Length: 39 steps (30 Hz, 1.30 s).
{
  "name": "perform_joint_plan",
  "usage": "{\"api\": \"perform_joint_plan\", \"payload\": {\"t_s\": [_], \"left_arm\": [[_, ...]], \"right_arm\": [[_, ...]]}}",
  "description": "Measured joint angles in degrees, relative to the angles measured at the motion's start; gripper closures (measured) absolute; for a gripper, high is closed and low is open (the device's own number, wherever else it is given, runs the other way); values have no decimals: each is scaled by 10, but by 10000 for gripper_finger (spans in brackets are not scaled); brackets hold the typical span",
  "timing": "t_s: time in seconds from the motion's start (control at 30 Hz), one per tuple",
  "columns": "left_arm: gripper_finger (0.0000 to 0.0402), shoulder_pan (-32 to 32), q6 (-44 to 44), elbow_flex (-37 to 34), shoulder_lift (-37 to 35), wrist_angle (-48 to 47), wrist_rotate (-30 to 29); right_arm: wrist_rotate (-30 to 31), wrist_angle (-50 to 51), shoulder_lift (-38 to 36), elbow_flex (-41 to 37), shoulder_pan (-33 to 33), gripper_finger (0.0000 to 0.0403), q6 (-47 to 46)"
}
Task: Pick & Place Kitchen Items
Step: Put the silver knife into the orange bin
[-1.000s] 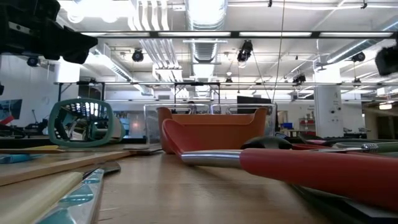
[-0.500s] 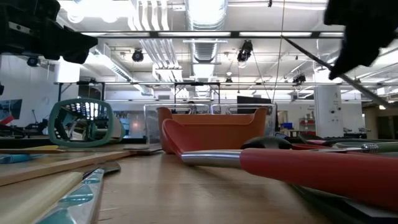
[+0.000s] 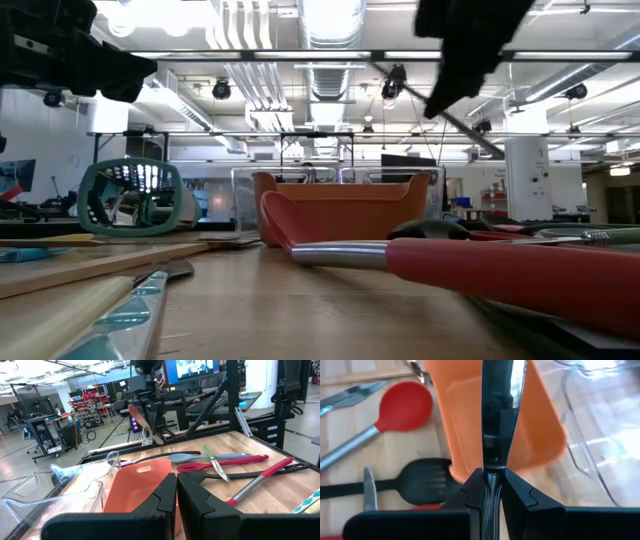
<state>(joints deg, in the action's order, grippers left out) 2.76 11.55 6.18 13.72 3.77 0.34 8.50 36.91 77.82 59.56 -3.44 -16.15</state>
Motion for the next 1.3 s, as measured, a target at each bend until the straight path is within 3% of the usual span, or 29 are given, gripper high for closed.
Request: {"api": "perform_joint_plan", "payload": {"t_s": [0.13, 0.4, 0.53, 1.03, 1.3], "left_arm": [[383, 0, 0, 0, 0, 0, 0], [383, 0, 0, 0, 0, 0, 0], [383, 0, 0, 0, 0, 0, 0], [383, 0, 0, 0, 0, 0, 0], [383, 0, 0, 0, 0, 0, 0]], "right_arm": [[-54, 53, 83, 84, 34, 373, 46], [-73, 288, 252, 275, 72, 373, 82], [-92, 358, 312, 342, 79, 373, 87], [-236, 405, 449, 510, 97, 373, 61], [-240, 441, 481, 536, 123, 373, 71]]}}
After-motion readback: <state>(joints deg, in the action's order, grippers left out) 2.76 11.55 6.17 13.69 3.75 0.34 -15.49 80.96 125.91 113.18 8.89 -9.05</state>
